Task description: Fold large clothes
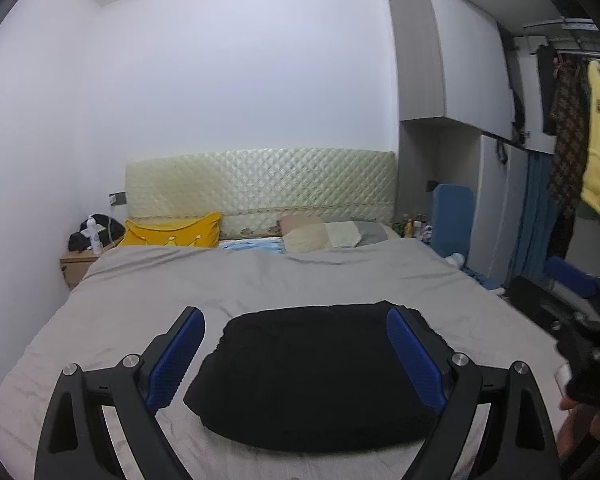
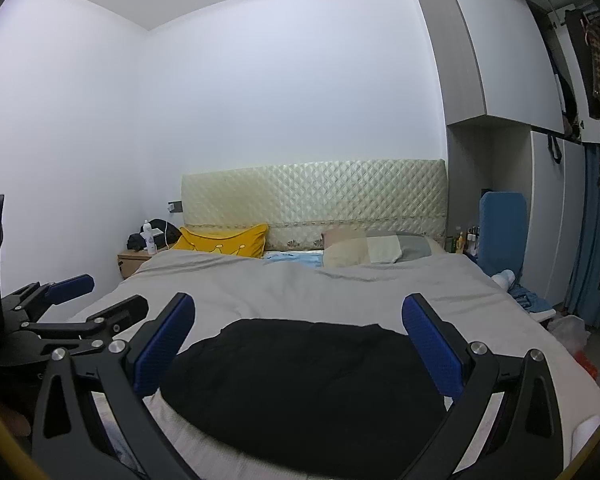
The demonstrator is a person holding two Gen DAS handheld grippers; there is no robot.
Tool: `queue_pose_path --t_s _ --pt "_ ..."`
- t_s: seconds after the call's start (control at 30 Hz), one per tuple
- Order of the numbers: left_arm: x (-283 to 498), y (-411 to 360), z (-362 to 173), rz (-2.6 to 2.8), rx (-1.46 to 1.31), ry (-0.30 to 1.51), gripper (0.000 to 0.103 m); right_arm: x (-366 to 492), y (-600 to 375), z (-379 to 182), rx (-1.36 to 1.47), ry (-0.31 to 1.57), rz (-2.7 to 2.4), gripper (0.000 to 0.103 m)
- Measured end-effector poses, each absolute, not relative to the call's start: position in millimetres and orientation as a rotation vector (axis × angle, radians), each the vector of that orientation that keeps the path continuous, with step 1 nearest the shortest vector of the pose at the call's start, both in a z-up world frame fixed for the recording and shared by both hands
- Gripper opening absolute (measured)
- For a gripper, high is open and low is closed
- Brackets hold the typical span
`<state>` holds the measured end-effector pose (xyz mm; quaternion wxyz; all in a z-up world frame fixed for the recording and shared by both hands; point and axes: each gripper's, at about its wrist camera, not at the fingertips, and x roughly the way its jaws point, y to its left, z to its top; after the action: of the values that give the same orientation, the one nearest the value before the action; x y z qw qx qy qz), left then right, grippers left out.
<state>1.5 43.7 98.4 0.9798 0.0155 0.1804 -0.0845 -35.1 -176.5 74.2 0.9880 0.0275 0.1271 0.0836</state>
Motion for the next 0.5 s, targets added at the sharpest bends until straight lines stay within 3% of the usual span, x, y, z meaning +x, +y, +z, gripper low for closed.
queue_pose_path --t_s 0.13,0.2,0.5 --pt "-16 49 101 -0.134 0.036 0.359 0.094 -51 -167 75 0.054 0.259 0.178 0.103" --pt "-21 50 100 -0.133 0.03 0.362 0.102 -59 -162 74 0.057 0.26 0.182 0.103" --pt "-21 52 77 -0.138 0.021 0.414 0.102 -77 -162 49 0.053 0.293 0.133 0.103"
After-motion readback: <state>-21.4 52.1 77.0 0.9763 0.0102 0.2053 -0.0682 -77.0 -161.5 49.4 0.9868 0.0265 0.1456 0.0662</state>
